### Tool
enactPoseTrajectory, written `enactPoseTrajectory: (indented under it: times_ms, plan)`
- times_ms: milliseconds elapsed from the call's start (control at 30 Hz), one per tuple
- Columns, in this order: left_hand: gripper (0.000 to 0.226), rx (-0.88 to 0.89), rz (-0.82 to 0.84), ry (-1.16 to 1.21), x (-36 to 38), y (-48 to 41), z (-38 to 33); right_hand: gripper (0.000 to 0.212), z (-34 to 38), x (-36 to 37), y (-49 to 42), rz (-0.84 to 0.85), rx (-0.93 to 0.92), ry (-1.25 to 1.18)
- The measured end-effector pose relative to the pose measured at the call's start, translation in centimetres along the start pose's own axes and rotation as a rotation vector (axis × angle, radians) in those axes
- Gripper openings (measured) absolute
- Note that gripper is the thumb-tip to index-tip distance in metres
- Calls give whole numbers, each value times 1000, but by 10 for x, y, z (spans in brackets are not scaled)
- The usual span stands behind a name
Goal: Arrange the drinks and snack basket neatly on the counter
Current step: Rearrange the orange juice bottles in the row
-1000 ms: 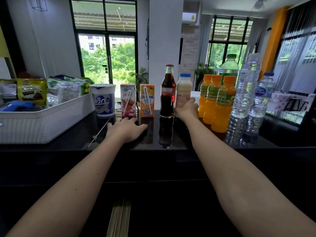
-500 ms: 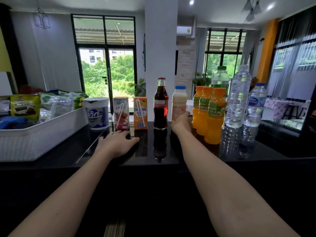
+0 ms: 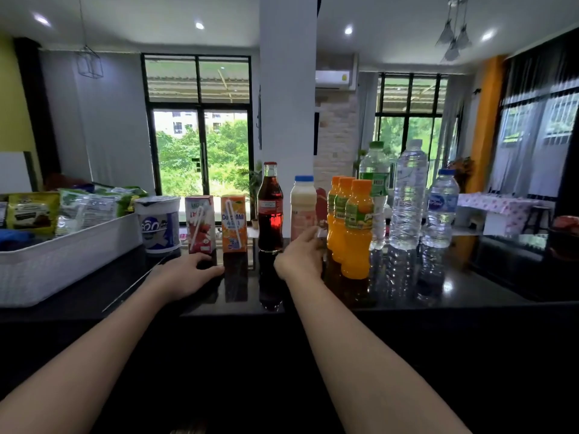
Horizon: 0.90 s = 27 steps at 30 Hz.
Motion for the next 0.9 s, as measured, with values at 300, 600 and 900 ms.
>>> enactPoseTrajectory:
  times_ms: [300, 600, 900]
  plan:
    - [35, 130, -215, 0, -22, 25, -17, 19, -17, -63, 62, -9, -234, -35]
    - [21, 365, -185, 199, -6, 86, -94, 22, -64, -162, 67, -309, -160, -1]
    - [43, 345, -157, 162, 20, 62, -184, 104, -87, -102, 16, -5, -38, 5]
Point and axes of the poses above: each hand's wrist, its own y-axis away from the middle knuckle, its own x-axis out of the palm, z = x × y, the point moved 9 cm from there along -y, towards the middle knuckle, and after that the axes turned 5 degrees about -y, right-handed, at the moved point
